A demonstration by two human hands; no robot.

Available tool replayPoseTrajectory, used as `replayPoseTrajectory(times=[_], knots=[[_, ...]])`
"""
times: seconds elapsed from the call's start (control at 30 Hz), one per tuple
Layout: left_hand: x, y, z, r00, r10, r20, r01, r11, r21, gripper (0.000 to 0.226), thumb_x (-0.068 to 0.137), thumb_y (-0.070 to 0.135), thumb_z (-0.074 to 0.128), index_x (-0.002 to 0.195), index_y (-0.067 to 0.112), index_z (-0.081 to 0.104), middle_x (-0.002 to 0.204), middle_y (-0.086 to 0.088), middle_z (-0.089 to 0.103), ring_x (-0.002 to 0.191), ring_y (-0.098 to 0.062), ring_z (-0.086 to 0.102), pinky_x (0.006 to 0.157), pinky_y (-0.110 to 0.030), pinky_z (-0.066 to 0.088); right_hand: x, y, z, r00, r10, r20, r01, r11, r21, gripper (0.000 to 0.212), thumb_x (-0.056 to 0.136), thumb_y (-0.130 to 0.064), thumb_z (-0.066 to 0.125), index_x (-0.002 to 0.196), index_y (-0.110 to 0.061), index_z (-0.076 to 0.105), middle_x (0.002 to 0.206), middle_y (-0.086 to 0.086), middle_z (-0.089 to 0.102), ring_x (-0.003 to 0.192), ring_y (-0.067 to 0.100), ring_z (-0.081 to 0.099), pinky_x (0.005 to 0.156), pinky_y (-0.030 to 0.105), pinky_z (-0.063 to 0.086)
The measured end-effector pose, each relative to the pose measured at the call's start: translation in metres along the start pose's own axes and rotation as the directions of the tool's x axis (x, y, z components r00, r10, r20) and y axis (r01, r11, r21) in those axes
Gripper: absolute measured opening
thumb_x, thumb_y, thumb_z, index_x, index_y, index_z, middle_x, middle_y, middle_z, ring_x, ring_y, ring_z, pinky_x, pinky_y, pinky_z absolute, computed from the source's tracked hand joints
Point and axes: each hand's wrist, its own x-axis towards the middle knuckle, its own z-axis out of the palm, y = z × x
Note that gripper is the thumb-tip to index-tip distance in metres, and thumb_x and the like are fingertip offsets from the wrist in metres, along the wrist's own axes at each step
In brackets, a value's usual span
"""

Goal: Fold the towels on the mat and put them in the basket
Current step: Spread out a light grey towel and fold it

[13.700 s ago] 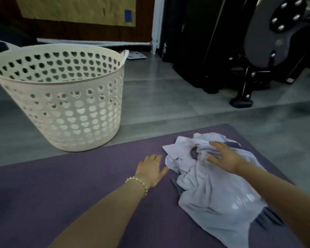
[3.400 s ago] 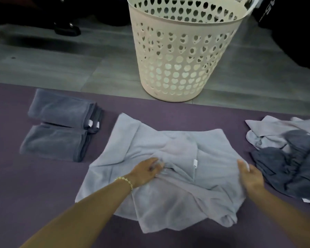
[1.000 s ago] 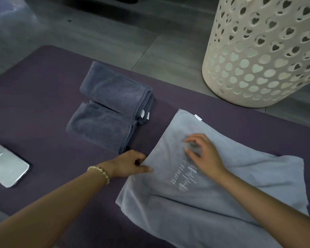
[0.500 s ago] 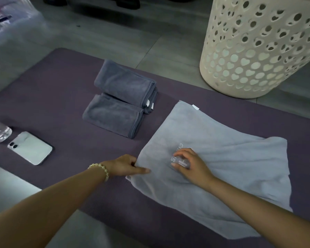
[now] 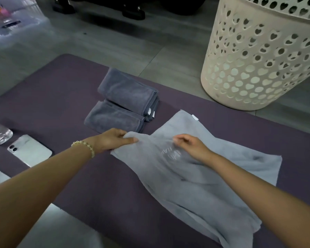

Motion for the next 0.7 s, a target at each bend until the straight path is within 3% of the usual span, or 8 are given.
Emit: replayPoseTrajectory(times=[0.13, 0.2, 0.33, 0.43, 0.5, 0.57, 0.63, 0.7], knots=[[0.012, -0.001, 0.016, 0.997, 0.067, 0.034, -0.061, 0.987, -0.148, 0.037, 0.079, 0.025, 0.075, 0.114, 0.021, 0.064, 0.106, 0.000, 0.071, 0.099, -0.015, 0.067, 0.079, -0.020, 0.053, 0.045, -0.005, -0.031, 0.963, 0.010, -0.268, -0.032, 0.997, -0.077, 0.040, 0.089, -0.033, 0.064, 0.125, -0.017, 0.055, 0.135, 0.001, 0.047, 0.119, 0.011, 0.046, 0.095, 0.020, 0.034], [0.015, -0.005, 0.019, 0.994, 0.093, 0.055, -0.084, 0.986, -0.146, 0.043, 0.078, 0.023, 0.076, 0.118, 0.024, 0.060, 0.110, 0.001, 0.069, 0.103, -0.015, 0.066, 0.085, -0.026, 0.054, 0.069, -0.002, -0.042, 0.957, 0.068, -0.281, -0.100, 0.990, -0.102, 0.053, 0.088, -0.035, 0.065, 0.134, -0.016, 0.047, 0.142, 0.003, 0.042, 0.127, 0.017, 0.044, 0.097, 0.023, 0.034], [0.011, -0.016, 0.023, 0.983, 0.066, 0.169, -0.044, 0.991, -0.130, 0.056, 0.077, 0.020, 0.078, 0.126, 0.031, 0.052, 0.114, 0.005, 0.065, 0.100, -0.010, 0.065, 0.069, -0.023, 0.056, 0.098, 0.004, -0.045, 0.947, 0.213, -0.239, -0.258, 0.951, -0.173, 0.079, 0.082, -0.047, 0.067, 0.145, -0.016, 0.031, 0.147, 0.005, 0.038, 0.132, 0.026, 0.041, 0.110, 0.039, 0.034], [0.008, -0.017, 0.027, 0.987, 0.109, 0.118, -0.082, 0.973, -0.215, 0.054, 0.079, 0.015, 0.076, 0.126, 0.027, 0.053, 0.113, 0.003, 0.065, 0.098, -0.010, 0.066, 0.067, -0.021, 0.055, 0.110, 0.013, -0.043, 0.921, 0.274, -0.277, -0.352, 0.889, -0.291, 0.085, 0.073, -0.060, 0.067, 0.140, -0.017, 0.038, 0.140, 0.004, 0.046, 0.130, 0.030, 0.042, 0.108, 0.046, 0.035], [0.009, -0.017, 0.029, 0.989, 0.135, 0.067, -0.114, 0.961, -0.251, 0.047, 0.080, 0.014, 0.074, 0.122, 0.024, 0.057, 0.110, 0.002, 0.067, 0.093, -0.006, 0.067, 0.067, -0.019, 0.054, 0.111, 0.014, -0.039, 0.913, 0.322, -0.252, -0.369, 0.914, -0.167, 0.080, 0.067, -0.063, 0.069, 0.128, -0.015, 0.052, 0.129, 0.004, 0.057, 0.119, 0.029, 0.053, 0.104, 0.045, 0.041], [0.007, -0.013, 0.030, 0.989, 0.144, 0.030, -0.130, 0.952, -0.276, 0.038, 0.082, 0.014, 0.072, 0.118, 0.021, 0.061, 0.104, 0.002, 0.069, 0.086, -0.002, 0.067, 0.067, -0.016, 0.051, 0.109, 0.013, -0.037, 0.925, 0.295, -0.238, -0.300, 0.954, 0.016, 0.050, 0.077, -0.048, 0.071, 0.106, -0.009, 0.063, 0.109, 0.009, 0.066, 0.097, 0.026, 0.062, 0.090, 0.036, 0.049], [0.006, -0.010, 0.032, 0.990, 0.143, 0.004, -0.133, 0.932, -0.337, 0.033, 0.083, 0.015, 0.070, 0.116, 0.017, 0.064, 0.100, 0.001, 0.072, 0.085, -0.004, 0.067, 0.068, -0.015, 0.051, 0.104, 0.009, -0.041, 0.929, 0.256, -0.266, -0.226, 0.964, 0.138, 0.039, 0.084, -0.036, 0.069, 0.100, -0.001, 0.063, 0.097, 0.012, 0.067, 0.082, 0.021, 0.060, 0.074, 0.030, 0.047], [0.003, -0.001, 0.032, 0.990, 0.140, -0.024, -0.137, 0.884, -0.446, 0.033, 0.084, 0.016, 0.068, 0.116, 0.013, 0.064, 0.104, -0.003, 0.072, 0.095, -0.013, 0.068, 0.074, -0.017, 0.054, 0.092, 0.000, -0.051, 0.933, 0.217, -0.286, -0.157, 0.963, 0.218, 0.034, 0.085, -0.033, 0.069, 0.098, -0.003, 0.062, 0.094, 0.009, 0.066, 0.076, 0.018, 0.059, 0.066, 0.027, 0.047]])
